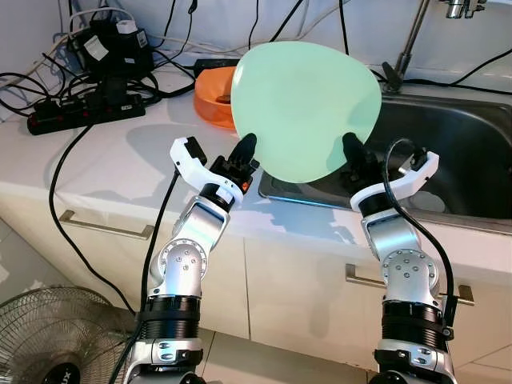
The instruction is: Kitchen organization
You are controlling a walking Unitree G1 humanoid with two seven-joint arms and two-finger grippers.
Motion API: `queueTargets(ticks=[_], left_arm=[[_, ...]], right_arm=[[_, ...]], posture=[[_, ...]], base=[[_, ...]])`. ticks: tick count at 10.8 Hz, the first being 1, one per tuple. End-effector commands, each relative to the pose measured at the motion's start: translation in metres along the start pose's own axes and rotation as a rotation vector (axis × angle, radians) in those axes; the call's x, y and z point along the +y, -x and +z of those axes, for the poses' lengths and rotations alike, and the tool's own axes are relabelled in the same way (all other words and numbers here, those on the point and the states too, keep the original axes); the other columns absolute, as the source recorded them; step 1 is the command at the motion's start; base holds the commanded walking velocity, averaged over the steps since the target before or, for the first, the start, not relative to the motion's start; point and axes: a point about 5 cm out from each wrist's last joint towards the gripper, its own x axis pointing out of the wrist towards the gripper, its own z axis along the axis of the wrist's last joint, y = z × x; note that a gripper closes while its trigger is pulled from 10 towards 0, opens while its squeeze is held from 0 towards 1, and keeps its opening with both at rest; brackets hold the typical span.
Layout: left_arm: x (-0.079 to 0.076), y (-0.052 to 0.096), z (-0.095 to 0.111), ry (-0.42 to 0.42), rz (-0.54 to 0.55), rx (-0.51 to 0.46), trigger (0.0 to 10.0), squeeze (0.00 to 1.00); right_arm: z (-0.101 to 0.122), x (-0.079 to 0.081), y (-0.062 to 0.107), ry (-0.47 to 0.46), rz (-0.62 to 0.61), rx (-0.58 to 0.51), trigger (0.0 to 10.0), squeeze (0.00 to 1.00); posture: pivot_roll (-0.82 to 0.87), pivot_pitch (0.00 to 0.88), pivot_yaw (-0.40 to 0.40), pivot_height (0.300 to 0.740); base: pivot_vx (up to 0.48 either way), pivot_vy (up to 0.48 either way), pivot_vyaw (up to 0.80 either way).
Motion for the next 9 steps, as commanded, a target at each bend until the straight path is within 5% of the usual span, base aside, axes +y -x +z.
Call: queueTargets(ticks=[1, 8, 9], left_arm=[[-0.03, -0.015, -0.006, -0.019, -0.101, 0.029, 10.0, 0.0], [-0.029, -0.015, -0.006, -0.033, -0.098, 0.031, 10.0, 0.0], [-0.022, -0.012, -0.017, -0.172, -0.061, 0.102, 10.0, 0.0]], right_arm=[[0.003, 0.012, -0.006, 0.024, 0.038, -0.007, 0.0, 0.0], [0.004, 0.013, -0.006, 0.018, 0.039, -0.01, 0.0, 0.0], [0.027, 0.013, -0.011, -0.143, -0.013, -0.179, 0.0, 0.0]], posture=[[0.04, 0.0, 0.073, 0.74], [0.04, 0.0, 0.073, 0.74], [0.05, 0.0, 0.075, 0.74]], base=[[0.0, 0.0, 0.0], [0.0, 0.0, 0.0], [0.0, 0.0, 0.0]])
